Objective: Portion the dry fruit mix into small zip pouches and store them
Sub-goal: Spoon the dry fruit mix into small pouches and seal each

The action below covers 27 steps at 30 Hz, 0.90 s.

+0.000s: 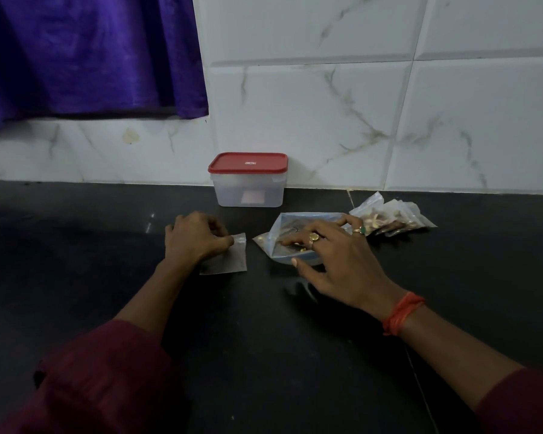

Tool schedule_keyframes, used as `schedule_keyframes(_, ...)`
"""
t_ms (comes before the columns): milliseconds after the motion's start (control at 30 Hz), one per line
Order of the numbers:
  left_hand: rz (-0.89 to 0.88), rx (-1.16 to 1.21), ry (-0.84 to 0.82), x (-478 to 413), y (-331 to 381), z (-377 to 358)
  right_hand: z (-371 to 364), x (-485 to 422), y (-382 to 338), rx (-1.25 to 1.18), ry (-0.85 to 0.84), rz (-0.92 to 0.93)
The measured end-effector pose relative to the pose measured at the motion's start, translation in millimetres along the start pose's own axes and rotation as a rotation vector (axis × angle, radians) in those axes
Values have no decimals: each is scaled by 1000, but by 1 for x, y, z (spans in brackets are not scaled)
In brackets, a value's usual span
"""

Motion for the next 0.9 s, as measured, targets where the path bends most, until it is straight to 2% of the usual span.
schedule_keyframes(100,8,128,2,-2,0,5,1,0,2,-5,29,-16)
schedule_keyframes(233,3,423,255,7,6,22,5,0,5,-29,110,-69)
schedule_keyframes(300,-16,668,301,10,13,24,9,-1,6,-57,162,-100)
schedule_keyframes(367,-27,875,196,13,26,18,13,-2,9,-105,200,-130)
schedule_keyframes(533,-132,1123,-101,37,73,4,15,-4,14,-210,263,-189)
schedule_keyframes(633,-181,1143,-236,49,91,-3,15,-4,19,-298,285,-220)
schedule_keyframes(733,-214,1152,-363,58,103,-12,14,-3,19,-281,275,-212)
schedule_keyframes(900,-218,1169,-419,63,108,-16,16,-3,17,-243,316,-181)
Point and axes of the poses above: each hand's wrist, its own x-axis away from the middle knuckle, its own z-axis out of the back of the hand, y = z × x, the point moved 6 cm from there along -x, towards the middle knuckle, and after that the axes turned 7 degrees about z, right-handed, at the moved point
